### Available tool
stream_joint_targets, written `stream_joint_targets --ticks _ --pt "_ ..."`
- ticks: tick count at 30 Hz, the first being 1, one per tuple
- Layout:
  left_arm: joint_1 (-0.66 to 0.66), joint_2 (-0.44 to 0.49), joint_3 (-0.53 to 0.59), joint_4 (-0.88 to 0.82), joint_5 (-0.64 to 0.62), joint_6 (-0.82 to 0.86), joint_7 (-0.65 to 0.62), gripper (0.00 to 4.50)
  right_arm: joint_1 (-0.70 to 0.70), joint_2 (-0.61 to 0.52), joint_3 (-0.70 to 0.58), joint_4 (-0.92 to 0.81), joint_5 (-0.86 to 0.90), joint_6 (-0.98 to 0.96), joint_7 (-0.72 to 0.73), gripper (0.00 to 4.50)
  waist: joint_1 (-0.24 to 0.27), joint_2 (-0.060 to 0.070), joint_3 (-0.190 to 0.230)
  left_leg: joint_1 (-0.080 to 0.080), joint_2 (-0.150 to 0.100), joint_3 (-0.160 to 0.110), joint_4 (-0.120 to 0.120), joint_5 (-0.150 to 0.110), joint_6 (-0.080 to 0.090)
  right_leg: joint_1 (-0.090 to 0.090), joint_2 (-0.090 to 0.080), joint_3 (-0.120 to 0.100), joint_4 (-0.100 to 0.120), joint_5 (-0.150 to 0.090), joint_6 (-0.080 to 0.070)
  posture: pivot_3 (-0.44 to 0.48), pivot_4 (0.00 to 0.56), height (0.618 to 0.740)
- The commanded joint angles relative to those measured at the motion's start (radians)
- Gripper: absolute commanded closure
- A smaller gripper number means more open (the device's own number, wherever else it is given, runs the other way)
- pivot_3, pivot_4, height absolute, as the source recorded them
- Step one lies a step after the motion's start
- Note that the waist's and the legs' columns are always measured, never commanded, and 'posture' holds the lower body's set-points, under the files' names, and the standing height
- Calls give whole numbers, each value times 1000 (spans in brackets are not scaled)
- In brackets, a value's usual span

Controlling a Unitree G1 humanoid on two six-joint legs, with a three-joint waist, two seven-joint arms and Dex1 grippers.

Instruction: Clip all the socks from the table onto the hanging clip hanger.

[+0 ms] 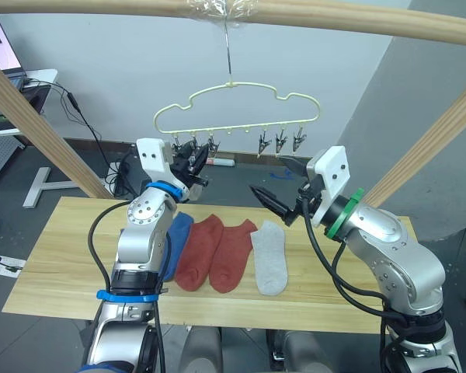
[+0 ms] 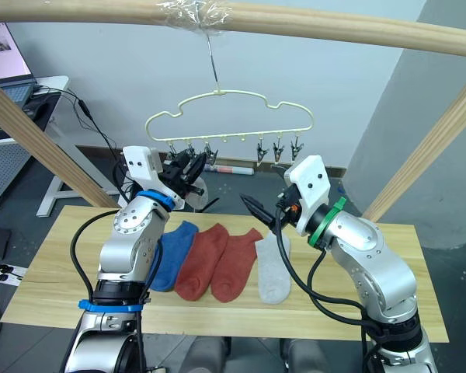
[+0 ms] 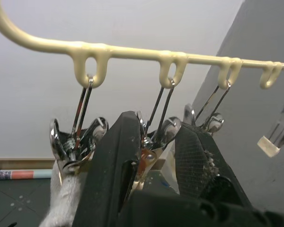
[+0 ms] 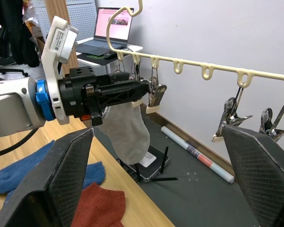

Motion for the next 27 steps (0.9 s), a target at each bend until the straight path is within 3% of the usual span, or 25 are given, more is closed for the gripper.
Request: stream_joint_targets --ticks 1,10,18,23,27 --pt "-11 -1 12 -22 11 -30 6 3010 -15 1 -3 -46 20 -13 0 0 0 0 0 0 0 0 0 0 0 0 0 0 0 0 0 125 188 740" --pt "-12 3 11 -16 23 -44 6 3010 -13 -1 -3 -47 22 -11 2 0 0 0 0 0 0 0 0 0 0 0 0 0 0 0 0 127 194 740" --pt "-13 1 13 -17 22 -48 1 4460 -7 1 -2 -41 21 -14 1 0 0 0 0 0 0 0 0 0 0 0 0 0 0 0 0 129 197 740" --pt "-13 10 18 -18 3 -16 -16 4488 95 -5 39 20 -41 -38 -23 0 1 0 0 0 0 0 0 0 0 0 0 0 0 0 0 138 205 740" --pt "-17 24 31 -11 -20 18 -37 4488 199 -44 170 197 -206 -82 -80 0 0 0 0 0 0 1 0 0 0 0 0 1 0 0 0 140 207 740"
